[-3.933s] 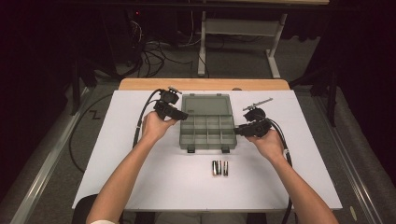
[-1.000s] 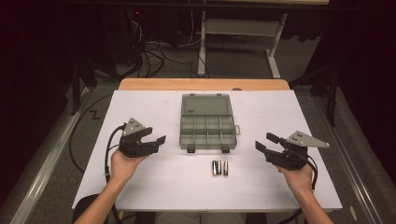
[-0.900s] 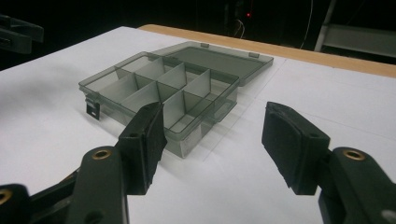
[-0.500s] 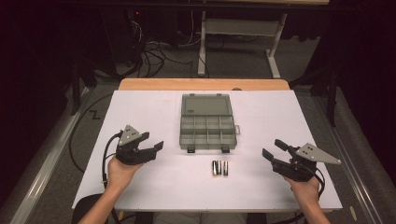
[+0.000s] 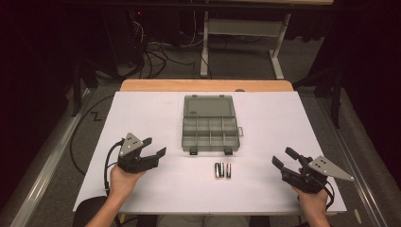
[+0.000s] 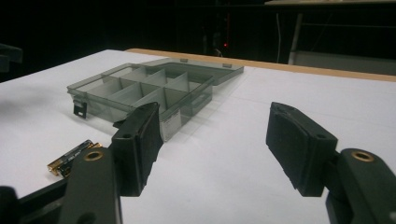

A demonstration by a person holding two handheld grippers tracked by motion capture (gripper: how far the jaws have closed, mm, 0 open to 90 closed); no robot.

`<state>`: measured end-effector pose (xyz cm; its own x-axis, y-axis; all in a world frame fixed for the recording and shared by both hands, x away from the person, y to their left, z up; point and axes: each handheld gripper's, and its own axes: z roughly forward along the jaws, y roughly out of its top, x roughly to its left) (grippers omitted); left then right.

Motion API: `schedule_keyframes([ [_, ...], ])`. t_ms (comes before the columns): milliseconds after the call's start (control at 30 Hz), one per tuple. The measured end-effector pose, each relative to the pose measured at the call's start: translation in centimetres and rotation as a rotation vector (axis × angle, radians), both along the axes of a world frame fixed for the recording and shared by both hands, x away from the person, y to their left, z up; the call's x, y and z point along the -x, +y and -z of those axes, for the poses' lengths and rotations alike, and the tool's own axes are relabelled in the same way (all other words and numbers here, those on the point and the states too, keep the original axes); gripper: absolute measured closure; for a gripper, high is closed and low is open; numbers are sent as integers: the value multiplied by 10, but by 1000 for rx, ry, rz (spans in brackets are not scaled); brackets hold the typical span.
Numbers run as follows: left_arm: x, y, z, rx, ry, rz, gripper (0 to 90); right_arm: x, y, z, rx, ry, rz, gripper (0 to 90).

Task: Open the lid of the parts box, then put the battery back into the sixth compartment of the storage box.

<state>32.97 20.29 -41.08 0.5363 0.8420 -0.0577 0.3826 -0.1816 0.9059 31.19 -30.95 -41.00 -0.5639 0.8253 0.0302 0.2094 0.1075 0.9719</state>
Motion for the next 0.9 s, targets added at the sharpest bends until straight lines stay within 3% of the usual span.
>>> schedule_keyframes([
  [300,8,3,1,4,-35,7,334,0,0,4,-27,8,14,360],
  [667,8,6,3,3,-26,0,339,-2,1,2,-8,-20,19,360],
  [900,9,6,3,0,-21,8,339,-3,-1,2,-8,-14,28,361],
])
